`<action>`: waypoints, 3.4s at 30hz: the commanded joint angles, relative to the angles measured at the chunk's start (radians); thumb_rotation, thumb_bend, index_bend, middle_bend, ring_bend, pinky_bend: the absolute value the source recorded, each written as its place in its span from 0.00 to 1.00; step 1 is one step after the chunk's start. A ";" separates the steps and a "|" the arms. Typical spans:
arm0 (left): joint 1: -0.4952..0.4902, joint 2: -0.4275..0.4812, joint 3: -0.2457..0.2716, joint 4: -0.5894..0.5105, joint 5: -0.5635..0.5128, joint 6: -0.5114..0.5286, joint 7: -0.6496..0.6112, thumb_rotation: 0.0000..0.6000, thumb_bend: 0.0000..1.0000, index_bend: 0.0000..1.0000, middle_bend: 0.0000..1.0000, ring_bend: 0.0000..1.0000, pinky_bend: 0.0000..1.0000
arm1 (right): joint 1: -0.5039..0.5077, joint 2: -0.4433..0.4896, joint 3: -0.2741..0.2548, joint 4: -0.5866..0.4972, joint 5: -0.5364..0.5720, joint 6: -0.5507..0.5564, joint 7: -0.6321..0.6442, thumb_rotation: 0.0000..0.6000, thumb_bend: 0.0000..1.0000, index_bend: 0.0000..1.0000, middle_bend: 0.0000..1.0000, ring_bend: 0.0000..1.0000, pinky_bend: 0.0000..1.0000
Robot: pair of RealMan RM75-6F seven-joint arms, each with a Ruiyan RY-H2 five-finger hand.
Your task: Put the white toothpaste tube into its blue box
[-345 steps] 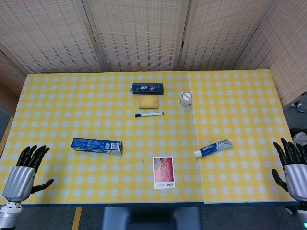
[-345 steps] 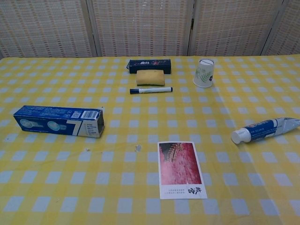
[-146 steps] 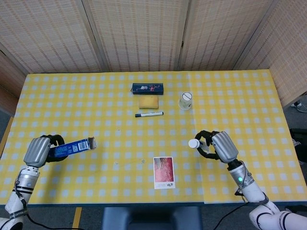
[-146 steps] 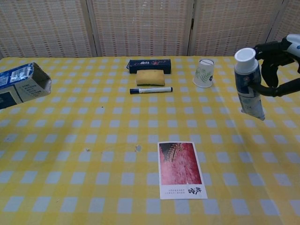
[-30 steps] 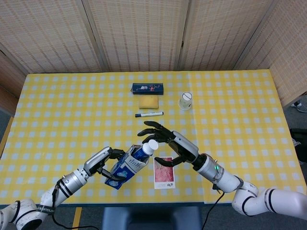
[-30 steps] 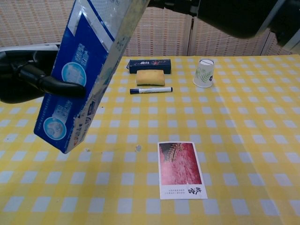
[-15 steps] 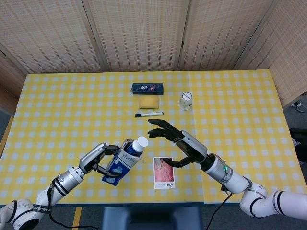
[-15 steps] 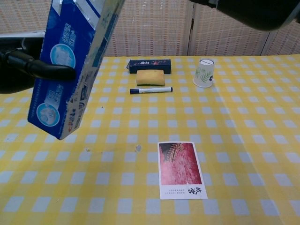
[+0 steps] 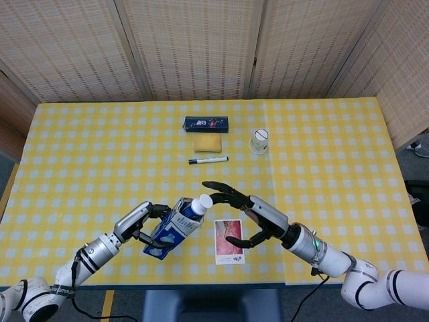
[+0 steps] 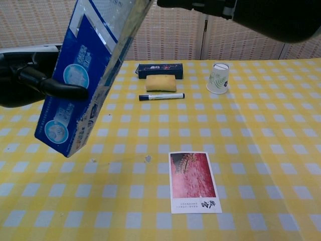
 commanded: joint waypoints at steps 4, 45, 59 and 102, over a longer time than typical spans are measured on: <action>0.001 0.009 -0.003 -0.008 -0.012 -0.005 0.017 1.00 0.20 0.65 0.65 0.59 0.55 | 0.009 0.011 -0.020 -0.021 0.003 -0.043 -0.068 1.00 0.40 0.00 0.03 0.11 0.10; -0.008 0.024 -0.012 -0.001 -0.020 -0.030 0.020 1.00 0.20 0.65 0.65 0.59 0.54 | 0.001 0.034 -0.048 -0.101 0.014 -0.104 -0.298 1.00 0.40 0.00 0.00 0.07 0.06; -0.001 0.033 -0.015 -0.006 -0.020 -0.020 0.018 1.00 0.20 0.65 0.65 0.59 0.54 | 0.026 0.031 -0.053 -0.114 0.029 -0.162 -0.300 1.00 0.40 0.00 0.00 0.07 0.06; 0.012 0.042 -0.008 -0.004 -0.016 -0.012 0.045 1.00 0.20 0.65 0.65 0.59 0.54 | -0.034 0.223 -0.059 -0.253 0.022 -0.130 -0.437 1.00 0.38 0.00 0.00 0.00 0.00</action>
